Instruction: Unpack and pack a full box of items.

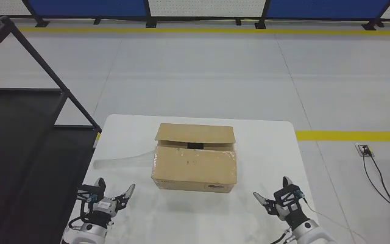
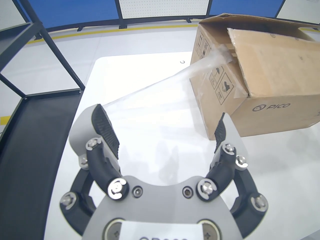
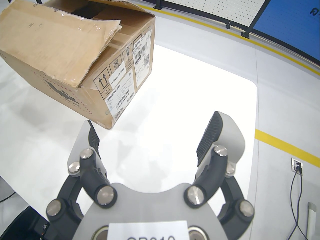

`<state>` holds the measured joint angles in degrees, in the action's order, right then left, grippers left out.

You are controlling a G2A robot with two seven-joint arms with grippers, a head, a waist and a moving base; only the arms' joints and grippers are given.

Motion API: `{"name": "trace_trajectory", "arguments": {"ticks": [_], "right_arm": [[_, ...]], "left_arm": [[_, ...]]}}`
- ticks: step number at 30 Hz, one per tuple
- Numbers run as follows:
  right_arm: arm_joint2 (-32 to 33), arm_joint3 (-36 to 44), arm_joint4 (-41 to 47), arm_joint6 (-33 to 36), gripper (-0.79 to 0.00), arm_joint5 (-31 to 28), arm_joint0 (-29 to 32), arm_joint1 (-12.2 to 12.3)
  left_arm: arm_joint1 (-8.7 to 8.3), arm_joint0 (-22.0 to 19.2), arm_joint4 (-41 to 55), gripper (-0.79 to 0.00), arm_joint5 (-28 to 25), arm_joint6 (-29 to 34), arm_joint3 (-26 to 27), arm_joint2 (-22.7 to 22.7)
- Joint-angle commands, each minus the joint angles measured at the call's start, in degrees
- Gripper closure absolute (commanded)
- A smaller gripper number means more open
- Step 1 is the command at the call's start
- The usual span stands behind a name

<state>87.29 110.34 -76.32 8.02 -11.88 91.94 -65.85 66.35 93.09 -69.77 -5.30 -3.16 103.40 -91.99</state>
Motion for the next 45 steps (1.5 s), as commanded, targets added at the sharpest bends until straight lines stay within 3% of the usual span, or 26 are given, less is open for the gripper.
{"name": "trace_trajectory", "arguments": {"ticks": [1,5,10,19,30,32,36,45], "right_arm": [[-0.1,0.17,0.17,-0.75,-0.785,-0.22,-0.12,-0.02],[-1.74,-1.3,4.11,-2.03,-0.785,-2.91,-2.69,-0.26],[-4.28,-3.11,10.61,1.94,-0.785,-7.02,-8.6,-0.56],[-6.31,-8.81,31.44,10.12,-0.785,-12.6,-19.17,-1.16],[-6.31,-8.81,31.44,10.12,-0.785,-12.6,-19.17,-1.16],[-7.34,-9.41,31.76,9.95,-0.785,-11.9,-19.68,-1.31],[-8.8,-13.92,37.21,11.17,-0.785,-12.39,-24.32,-1.7],[-10.45,-28.48,52.45,22.15,-0.785,-19.49,-35.04,-1.83]], "left_arm": [[0.12,-0.35,2.15,-0.785,-0.31,0.26,-0.11,0.26],[0.32,-3.25,3.35,-0.785,-0.15,1.07,-1.1,0.96],[0.31,-6.28,4.47,-0.785,-1.35,1.79,-2.24,0.23],[0.31,-9.07,10.48,-0.785,-5.93,3.44,-3.17,-1.06],[0.25,-8.8,10.38,-0.785,-6.64,3.73,-3.02,-1.3],[0.36,-9.66,9.46,-0.785,-4.73,4.12,-3.67,-0.71],[0.68,-12.54,11.58,-0.785,-4.29,6.14,-5.74,1.37],[0.84,-15.1,16.64,-0.785,-7.73,6.15,-8.5,1.48]]}}
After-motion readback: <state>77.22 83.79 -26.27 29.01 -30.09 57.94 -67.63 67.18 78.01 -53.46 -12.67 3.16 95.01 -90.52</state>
